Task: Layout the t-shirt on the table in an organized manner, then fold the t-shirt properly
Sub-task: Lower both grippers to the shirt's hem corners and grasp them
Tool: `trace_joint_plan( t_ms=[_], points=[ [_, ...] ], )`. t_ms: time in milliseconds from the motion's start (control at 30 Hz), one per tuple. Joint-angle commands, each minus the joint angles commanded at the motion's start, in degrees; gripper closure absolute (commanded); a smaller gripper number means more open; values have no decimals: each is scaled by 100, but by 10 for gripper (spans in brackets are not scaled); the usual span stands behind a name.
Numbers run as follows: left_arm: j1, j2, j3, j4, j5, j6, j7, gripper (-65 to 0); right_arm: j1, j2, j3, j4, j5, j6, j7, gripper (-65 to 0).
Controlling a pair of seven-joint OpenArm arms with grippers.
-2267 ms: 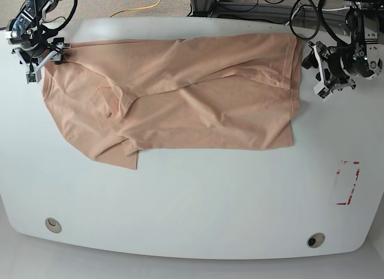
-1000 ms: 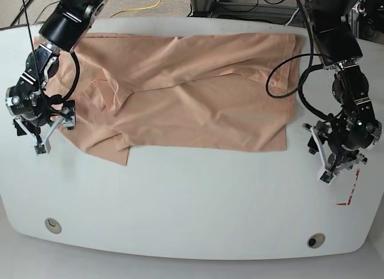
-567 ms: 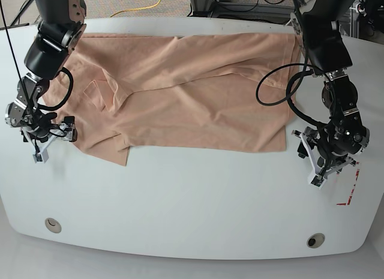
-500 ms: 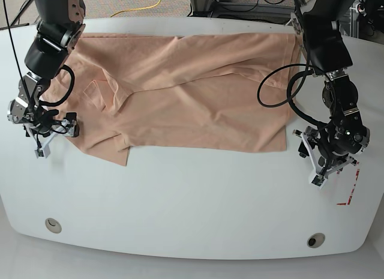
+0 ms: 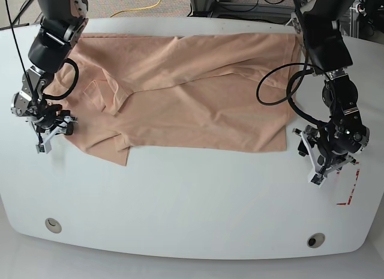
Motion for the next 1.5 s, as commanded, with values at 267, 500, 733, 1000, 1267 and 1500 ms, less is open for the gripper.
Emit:
trace_joint_plan(
  t_ms=[267, 500, 733, 1000, 1267, 1500],
  points=[
    [-53, 0, 0, -519, -35, 0, -18, -317, 0, -9, 0, 9, -9, 0, 0, -14],
    [-440, 26, -9, -1292, -35, 0, -264, -329, -9, -18, 0, 9, -9, 0, 0, -14],
    [-844, 53, 0, -2567, -35, 0, -844, -388, -9, -35, 0, 9, -9, 0, 0, -14],
    [-1090, 202, 9, -3569, -35, 0, -1213, -388, 0, -44, 0, 9, -9, 0, 0, -16],
    [-1055, 352, 396, -3974, -9, 0, -1389, -388, 18, -44, 0, 9, -9, 0, 0, -16],
    [-1046, 334, 404, -3868, -9, 0, -1116, -386, 18, -44, 0, 9, -9, 0, 0, -16]
  ],
)
